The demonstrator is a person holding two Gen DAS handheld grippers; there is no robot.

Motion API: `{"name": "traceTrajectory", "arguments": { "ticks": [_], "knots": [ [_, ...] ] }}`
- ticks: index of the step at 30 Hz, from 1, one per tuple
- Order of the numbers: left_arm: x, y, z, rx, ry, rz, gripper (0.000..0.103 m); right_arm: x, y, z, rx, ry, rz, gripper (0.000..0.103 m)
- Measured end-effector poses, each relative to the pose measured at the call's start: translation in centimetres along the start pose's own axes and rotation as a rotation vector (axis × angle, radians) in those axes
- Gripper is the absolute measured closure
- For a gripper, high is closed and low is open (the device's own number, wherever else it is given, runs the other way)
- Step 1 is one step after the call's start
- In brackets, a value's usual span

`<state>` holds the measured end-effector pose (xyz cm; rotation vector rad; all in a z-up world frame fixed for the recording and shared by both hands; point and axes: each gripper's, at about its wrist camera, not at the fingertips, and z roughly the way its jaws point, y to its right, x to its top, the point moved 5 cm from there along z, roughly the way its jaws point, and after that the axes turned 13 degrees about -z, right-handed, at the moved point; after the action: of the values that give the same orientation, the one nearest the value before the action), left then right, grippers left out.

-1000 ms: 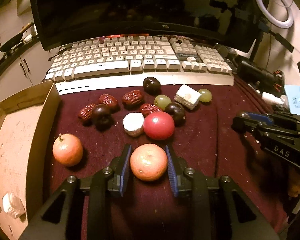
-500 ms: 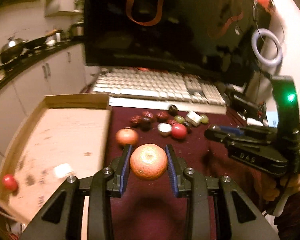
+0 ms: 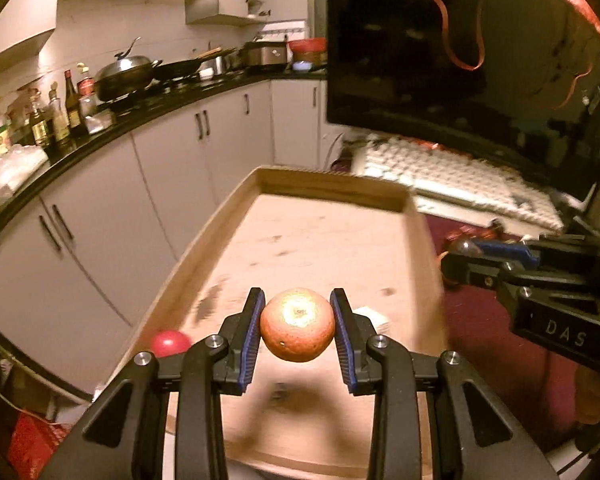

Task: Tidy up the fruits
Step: 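Carry orange and plum into cardboard tray and open both tools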

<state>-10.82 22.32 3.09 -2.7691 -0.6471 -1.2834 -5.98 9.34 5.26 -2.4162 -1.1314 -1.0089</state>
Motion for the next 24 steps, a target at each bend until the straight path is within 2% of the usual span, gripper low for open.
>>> {"name": "traceTrajectory", "arguments": {
  "ticks": [7, 15, 17, 19, 24],
  "knots": [
    [-1.2, -1.4, 1.9, 0.031, -0.065, 0.033, 0.07, 2.8, -3.6, 5.8, 0.049, -0.083, -0.032, 0.079],
    [-1.9, -1.7, 2.9, 0.053, -0.103, 0.042, 0.069, 3.2, -3.7, 10.4, 0.037, -0.184, 0.009, 0.078],
    [-1.9, -1.7, 3.0, 0.058, -0.105, 0.043, 0.065, 2.9, -3.7, 11.1, 0.039, -0.209, 0.02, 0.078],
    [-1.8, -1.7, 3.0, 0.063, -0.099, 0.043, 0.055, 2.5, -3.5, 11.7, 0.044, -0.244, 0.026, 0.077],
    [-1.8, -1.5, 2.9, 0.07, -0.101, 0.051, 0.05, 2.6, -3.5, 11.5, 0.054, -0.247, 0.018, 0.071]
  ]
}}
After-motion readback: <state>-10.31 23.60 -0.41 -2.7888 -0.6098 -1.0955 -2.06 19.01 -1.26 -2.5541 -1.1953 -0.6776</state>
